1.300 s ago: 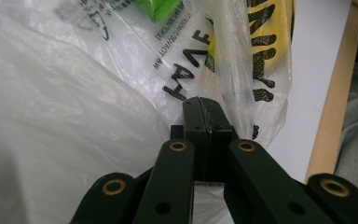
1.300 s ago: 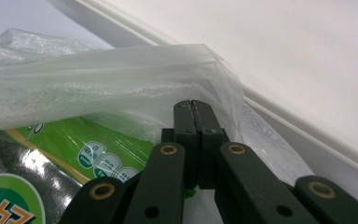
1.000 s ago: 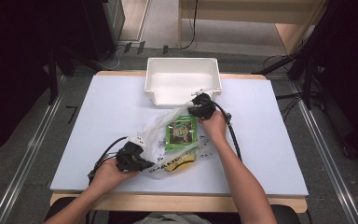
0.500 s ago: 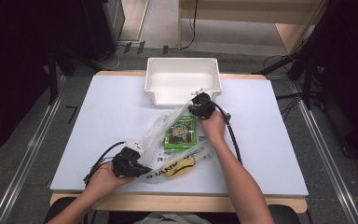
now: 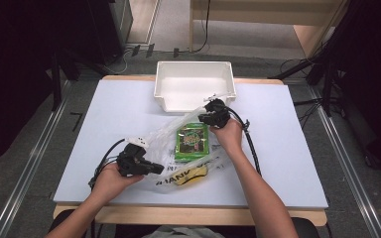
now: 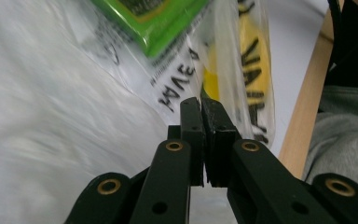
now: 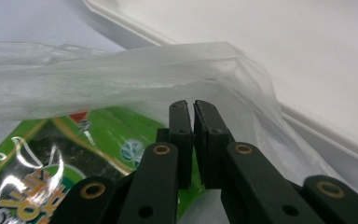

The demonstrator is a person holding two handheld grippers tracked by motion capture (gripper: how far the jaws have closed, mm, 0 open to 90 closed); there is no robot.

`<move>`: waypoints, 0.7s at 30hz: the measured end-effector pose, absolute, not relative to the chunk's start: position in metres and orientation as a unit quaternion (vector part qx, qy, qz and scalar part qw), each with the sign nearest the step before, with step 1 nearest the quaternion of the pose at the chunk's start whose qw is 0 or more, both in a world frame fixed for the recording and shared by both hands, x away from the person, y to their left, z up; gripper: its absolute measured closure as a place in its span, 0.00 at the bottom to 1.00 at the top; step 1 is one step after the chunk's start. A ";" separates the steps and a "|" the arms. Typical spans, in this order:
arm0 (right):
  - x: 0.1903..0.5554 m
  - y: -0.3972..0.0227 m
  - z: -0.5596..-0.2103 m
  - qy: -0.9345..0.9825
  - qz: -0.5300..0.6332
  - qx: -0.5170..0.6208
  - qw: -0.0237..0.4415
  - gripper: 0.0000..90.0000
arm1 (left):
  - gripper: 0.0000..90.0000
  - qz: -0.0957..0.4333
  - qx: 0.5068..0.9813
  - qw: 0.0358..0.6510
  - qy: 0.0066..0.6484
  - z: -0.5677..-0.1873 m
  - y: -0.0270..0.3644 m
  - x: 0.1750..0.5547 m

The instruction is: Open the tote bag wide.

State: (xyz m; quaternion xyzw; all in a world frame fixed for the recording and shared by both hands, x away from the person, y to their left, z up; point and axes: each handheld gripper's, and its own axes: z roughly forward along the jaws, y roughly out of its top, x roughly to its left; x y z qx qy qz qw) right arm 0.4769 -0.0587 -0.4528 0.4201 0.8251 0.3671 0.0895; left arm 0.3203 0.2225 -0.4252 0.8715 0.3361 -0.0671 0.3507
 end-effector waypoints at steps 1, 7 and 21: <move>0.475 -0.059 -0.451 0.826 0.370 0.415 0.091 0.97 | 0.99 -0.067 0.869 0.355 0.337 -0.423 0.222 0.323; 0.464 -0.061 -0.437 0.830 0.382 0.400 0.068 0.86 | 0.98 -0.056 0.867 0.363 0.336 -0.407 0.211 0.339; 0.434 -0.079 -0.424 0.838 0.390 0.376 0.057 0.71 | 0.87 -0.046 0.865 0.370 0.335 -0.383 0.190 0.367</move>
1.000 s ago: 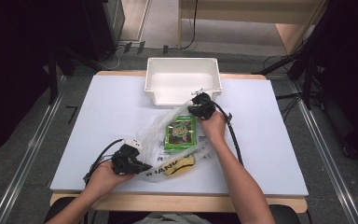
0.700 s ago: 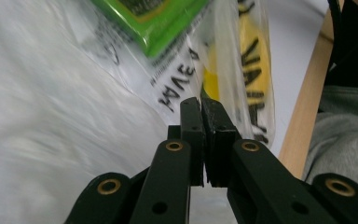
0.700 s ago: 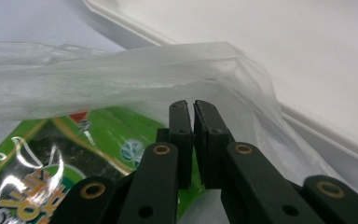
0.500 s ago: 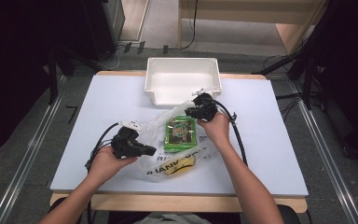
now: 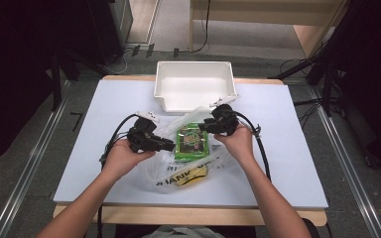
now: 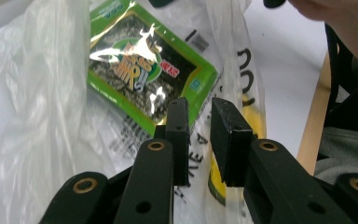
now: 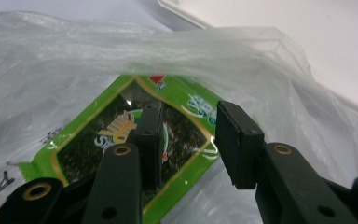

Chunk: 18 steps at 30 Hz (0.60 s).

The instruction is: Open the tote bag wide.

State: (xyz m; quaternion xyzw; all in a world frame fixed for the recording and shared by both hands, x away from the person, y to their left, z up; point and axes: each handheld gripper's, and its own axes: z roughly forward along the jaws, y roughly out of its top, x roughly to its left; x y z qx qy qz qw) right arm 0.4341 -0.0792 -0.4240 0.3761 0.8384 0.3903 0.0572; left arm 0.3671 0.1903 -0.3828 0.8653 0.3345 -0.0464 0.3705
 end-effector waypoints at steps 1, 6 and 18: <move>0.432 -0.081 -0.424 0.838 0.391 0.377 0.057 0.71 | 0.88 -0.046 0.865 0.372 0.333 -0.382 0.189 0.369; 0.421 -0.090 -0.427 0.839 0.391 0.375 0.055 0.75 | 0.94 -0.032 0.868 0.365 0.335 -0.380 0.181 0.384; 0.398 -0.100 -0.432 0.839 0.394 0.372 0.046 1.00 | 1.00 -0.019 0.874 0.360 0.328 -0.376 0.154 0.427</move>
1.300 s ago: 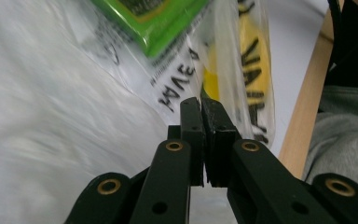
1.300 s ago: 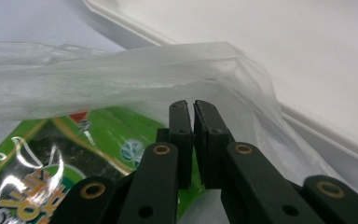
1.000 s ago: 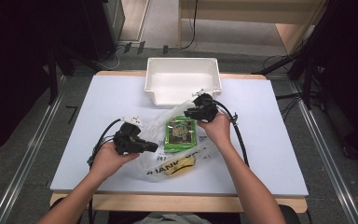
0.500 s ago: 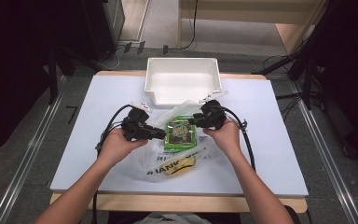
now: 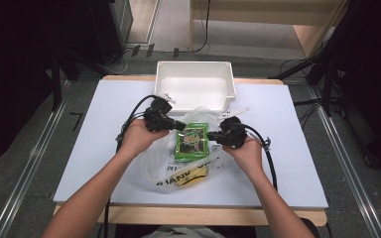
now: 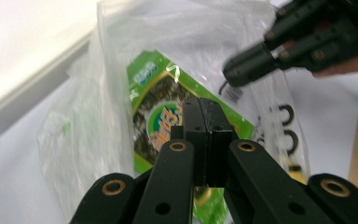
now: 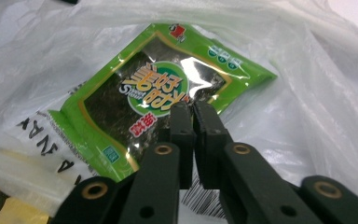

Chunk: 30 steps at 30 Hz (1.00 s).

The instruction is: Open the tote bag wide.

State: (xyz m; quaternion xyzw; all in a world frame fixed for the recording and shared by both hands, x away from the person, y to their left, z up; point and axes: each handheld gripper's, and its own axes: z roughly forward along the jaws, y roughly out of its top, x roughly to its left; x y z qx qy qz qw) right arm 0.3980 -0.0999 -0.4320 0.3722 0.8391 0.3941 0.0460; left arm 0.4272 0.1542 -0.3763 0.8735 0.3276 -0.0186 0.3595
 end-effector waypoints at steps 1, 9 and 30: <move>0.396 -0.100 -0.432 0.841 0.392 0.370 0.047 1.00 | 1.00 -0.020 0.873 0.360 0.328 -0.375 0.151 0.431; 0.389 -0.104 -0.431 0.839 0.397 0.368 0.057 1.00 | 1.00 -0.011 0.875 0.366 0.318 -0.374 0.126 0.450; 0.382 -0.106 -0.439 0.838 0.392 0.375 0.054 1.00 | 1.00 0.011 0.889 0.310 0.336 -0.432 0.121 0.482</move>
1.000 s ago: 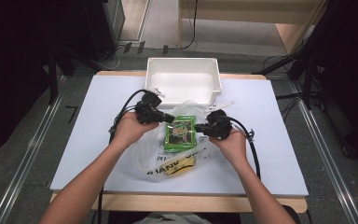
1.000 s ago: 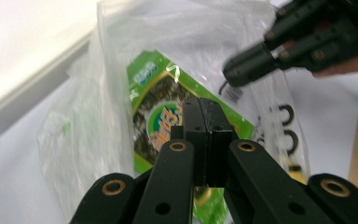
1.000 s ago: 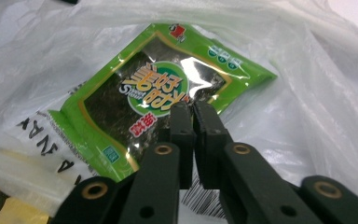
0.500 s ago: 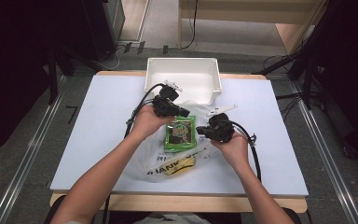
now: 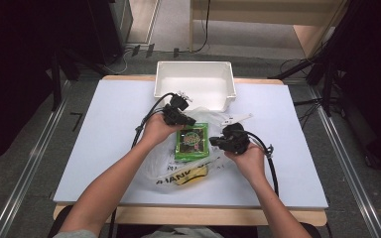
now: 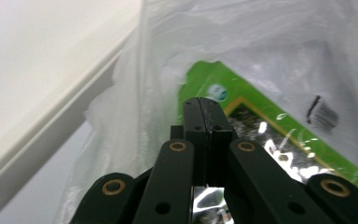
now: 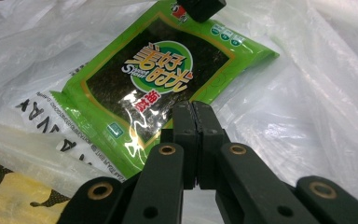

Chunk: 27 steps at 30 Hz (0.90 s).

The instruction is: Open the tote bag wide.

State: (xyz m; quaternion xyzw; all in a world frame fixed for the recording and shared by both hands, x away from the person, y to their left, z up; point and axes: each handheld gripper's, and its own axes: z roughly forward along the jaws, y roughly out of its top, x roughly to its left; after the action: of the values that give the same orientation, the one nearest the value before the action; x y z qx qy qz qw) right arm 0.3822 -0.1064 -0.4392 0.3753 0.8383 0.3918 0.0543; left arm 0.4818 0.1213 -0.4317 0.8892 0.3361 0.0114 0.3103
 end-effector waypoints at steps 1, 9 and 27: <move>0.381 -0.106 -0.439 0.839 0.391 0.375 0.055 1.00 | 1.00 0.014 0.887 0.313 0.339 -0.433 0.124 0.484; 0.375 -0.106 -0.443 0.844 0.384 0.371 0.051 1.00 | 1.00 0.018 0.874 0.323 0.364 -0.440 0.138 0.495; 0.360 -0.110 -0.453 0.849 0.375 0.371 0.038 1.00 | 1.00 0.023 0.865 0.325 0.381 -0.453 0.145 0.508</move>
State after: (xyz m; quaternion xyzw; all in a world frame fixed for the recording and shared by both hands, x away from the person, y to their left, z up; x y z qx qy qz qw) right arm 0.3595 -0.1100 -0.4527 0.3712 0.8485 0.3753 0.0375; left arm 0.5076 0.1452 -0.4530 0.8655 0.3807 0.0233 0.3247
